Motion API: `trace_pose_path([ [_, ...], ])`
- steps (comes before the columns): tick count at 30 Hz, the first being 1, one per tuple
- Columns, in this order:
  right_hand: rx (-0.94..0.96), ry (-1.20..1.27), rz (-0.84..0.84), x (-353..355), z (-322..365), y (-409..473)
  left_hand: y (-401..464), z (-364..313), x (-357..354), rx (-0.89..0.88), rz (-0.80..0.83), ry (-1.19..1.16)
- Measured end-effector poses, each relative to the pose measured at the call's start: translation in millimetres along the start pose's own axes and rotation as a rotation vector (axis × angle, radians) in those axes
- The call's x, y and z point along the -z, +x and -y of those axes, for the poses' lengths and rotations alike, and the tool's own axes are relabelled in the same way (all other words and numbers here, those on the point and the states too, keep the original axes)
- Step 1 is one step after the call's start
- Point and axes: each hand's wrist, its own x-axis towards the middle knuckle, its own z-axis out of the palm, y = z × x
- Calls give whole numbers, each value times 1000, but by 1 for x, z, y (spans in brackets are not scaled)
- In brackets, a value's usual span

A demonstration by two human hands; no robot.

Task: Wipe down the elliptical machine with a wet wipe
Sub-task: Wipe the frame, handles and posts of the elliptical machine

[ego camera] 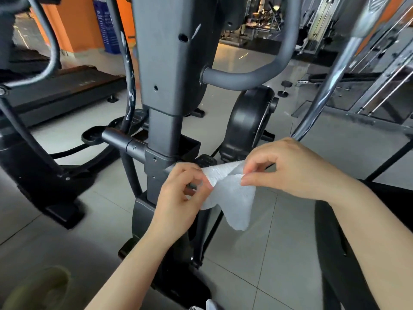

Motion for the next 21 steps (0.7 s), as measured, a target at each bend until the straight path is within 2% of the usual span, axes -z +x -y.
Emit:
trace_pose_path([
  [4, -10, -5, -31, 5, 4, -9, 6, 3, -2, -143, 62, -86],
  [8, -13, -63, -43, 12, 6, -15, 15, -2, -2, -120, 180, -251],
  [11, -8, -113, -8, 18, 11, -19, 22, -9, -3, -73, 220, -337],
  [15, -1, -146, 50, 28, 20, -24, 31, -16, -4, -101, 265, -441],
  [19, 5, -208, 59, 37, 22, -25, 30, -21, -11, -231, 255, -386],
  [21, 14, -232, 41, 40, 20, -24, 28, -23, -14, -429, 192, -215],
])
